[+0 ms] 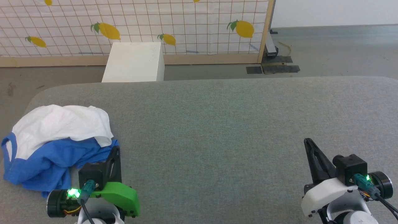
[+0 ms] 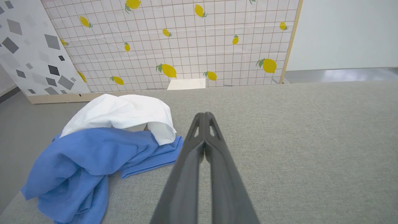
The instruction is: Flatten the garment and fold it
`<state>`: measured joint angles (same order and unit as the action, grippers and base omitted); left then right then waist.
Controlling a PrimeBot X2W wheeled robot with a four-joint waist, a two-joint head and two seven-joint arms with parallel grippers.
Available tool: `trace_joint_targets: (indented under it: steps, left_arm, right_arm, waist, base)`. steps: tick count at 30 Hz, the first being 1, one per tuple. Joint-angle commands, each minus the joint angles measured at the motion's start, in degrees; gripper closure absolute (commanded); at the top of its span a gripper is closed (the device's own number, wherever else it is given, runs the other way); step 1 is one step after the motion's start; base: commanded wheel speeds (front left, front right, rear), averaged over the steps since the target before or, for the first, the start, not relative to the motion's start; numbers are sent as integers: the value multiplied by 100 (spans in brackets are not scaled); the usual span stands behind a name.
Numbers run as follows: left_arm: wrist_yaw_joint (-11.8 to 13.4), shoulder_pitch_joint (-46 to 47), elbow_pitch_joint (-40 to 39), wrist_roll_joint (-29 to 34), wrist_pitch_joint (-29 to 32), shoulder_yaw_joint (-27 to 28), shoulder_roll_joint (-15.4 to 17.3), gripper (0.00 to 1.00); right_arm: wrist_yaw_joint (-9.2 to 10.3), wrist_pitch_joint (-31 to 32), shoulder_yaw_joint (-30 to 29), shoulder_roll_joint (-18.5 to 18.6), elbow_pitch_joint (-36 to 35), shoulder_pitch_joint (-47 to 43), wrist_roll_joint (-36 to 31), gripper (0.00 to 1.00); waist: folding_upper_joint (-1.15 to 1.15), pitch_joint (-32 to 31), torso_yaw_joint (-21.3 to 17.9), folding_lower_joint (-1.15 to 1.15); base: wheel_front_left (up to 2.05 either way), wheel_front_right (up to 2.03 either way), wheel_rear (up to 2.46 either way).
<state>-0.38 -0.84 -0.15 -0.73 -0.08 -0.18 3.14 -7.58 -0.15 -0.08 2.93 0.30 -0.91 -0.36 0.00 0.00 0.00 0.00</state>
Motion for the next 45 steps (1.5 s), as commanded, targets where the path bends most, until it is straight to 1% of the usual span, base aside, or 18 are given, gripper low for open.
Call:
trace_joint_targets:
  steps: [1,10,28,45]
  left_arm:
    - [0,0,0,-1,-1,0,0,0]
    - [4,-19,-27,-83,-56,-25,0,0]
    - [31,-72,-107,-264,-267,-59,-4,0]
    - [99,-138,-131,-386,-468,-81,-7,0]
  right_arm:
    - [-1,-2,0,0,0,0,1,0]
    - [-1,-57,-63,1,35,-10,56,0]
    - [1,-267,-376,0,151,-7,202,0]
    - [2,-467,-614,-1,228,-37,229,0]
  waist:
    - [0,0,0,0]
    - [0,6,2,0]
    - [0,40,-7,0]
    - [0,34,42,0]
  base:
    - [0,0,0]
    - [0,0,0]
    - [0,0,0]
    - [0,0,0]
